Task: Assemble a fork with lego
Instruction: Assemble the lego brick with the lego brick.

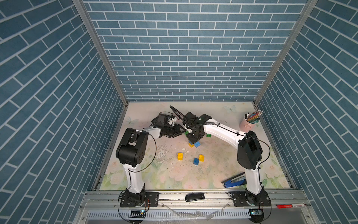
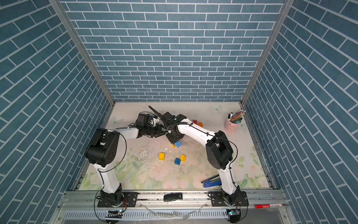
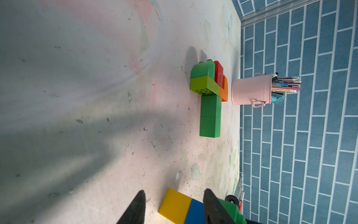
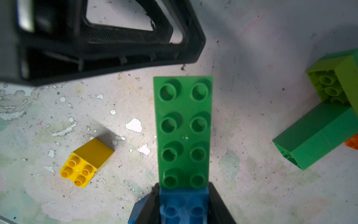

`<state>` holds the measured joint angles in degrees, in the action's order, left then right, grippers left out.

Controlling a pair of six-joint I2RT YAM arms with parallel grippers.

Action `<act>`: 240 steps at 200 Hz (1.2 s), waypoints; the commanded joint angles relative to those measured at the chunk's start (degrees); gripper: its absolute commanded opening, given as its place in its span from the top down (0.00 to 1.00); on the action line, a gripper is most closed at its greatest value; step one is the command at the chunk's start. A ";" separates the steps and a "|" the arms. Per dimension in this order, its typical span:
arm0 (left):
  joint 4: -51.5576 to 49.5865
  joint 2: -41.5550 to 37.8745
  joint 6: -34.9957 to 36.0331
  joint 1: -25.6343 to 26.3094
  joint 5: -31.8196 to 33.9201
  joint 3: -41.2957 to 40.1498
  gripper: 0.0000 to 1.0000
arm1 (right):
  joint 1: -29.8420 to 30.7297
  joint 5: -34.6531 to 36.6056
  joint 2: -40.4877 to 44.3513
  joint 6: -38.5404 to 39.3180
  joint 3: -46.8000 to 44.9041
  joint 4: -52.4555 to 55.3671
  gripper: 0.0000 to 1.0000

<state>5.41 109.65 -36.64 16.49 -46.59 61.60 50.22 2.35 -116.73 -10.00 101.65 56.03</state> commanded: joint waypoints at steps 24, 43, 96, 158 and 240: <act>0.13 1.17 0.81 0.29 -0.86 1.06 0.51 | 0.18 0.60 -2.88 2.45 1.58 5.55 1.00; 0.13 1.17 0.79 0.30 -0.94 1.11 0.51 | 0.21 1.40 -3.57 1.76 2.69 7.12 1.00; 0.30 1.24 0.71 0.30 -0.98 1.00 0.51 | 1.00 2.30 -5.57 -0.24 2.64 9.14 1.00; 0.26 1.18 0.72 0.29 -1.13 0.99 0.51 | 1.75 2.45 -6.20 -1.42 0.33 6.89 1.00; 0.17 1.02 0.78 0.29 -1.12 0.99 0.51 | 1.24 -1.42 -1.00 -1.95 0.81 3.82 0.55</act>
<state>5.43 109.65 -36.64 16.49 -46.85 61.60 51.40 4.08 -118.26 -10.72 103.59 58.02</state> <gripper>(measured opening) 0.488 0.360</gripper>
